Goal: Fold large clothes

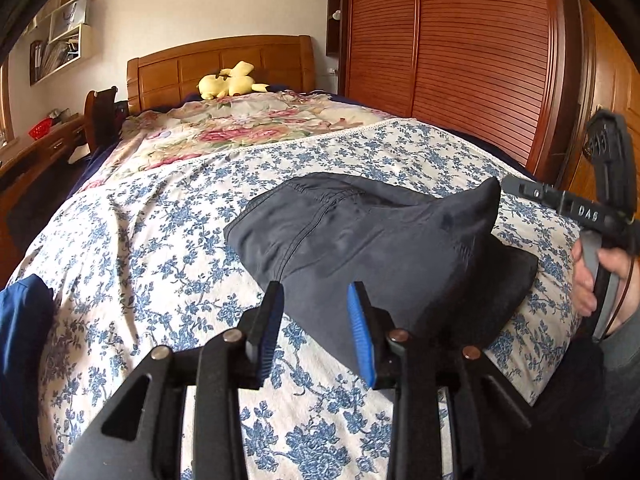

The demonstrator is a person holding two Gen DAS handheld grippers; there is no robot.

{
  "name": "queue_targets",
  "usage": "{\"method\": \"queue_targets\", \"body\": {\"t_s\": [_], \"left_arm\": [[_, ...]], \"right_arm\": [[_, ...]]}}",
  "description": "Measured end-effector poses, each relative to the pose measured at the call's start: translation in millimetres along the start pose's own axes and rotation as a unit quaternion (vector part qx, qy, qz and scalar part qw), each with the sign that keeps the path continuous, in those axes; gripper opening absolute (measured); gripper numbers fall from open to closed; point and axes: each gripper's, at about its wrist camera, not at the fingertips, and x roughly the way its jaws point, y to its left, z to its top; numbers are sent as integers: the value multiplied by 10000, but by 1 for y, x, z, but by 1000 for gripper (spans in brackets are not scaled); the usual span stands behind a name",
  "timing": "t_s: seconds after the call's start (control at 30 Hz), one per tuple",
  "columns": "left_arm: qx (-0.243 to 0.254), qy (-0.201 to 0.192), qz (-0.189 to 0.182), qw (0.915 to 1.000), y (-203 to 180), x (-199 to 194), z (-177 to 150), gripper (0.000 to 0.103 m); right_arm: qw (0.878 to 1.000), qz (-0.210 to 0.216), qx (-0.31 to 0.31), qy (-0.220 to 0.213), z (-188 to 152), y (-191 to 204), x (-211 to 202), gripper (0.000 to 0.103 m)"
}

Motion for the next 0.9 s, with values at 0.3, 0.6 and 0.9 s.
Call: {"method": "queue_targets", "body": {"t_s": [0.3,0.6,0.9], "left_arm": [[-207,139,-104,9996,16,8,-21,31],[-305,268,-50,9992,27,11,-39,31],[-419,307,-28,9986,28,9,-47,31]], "right_arm": [[9977,22,-341,581,3,29,36,67],[9925,125,-22,1214,-24,31,82,68],[9917,602,-180,1124,-19,44,74,16]]}}
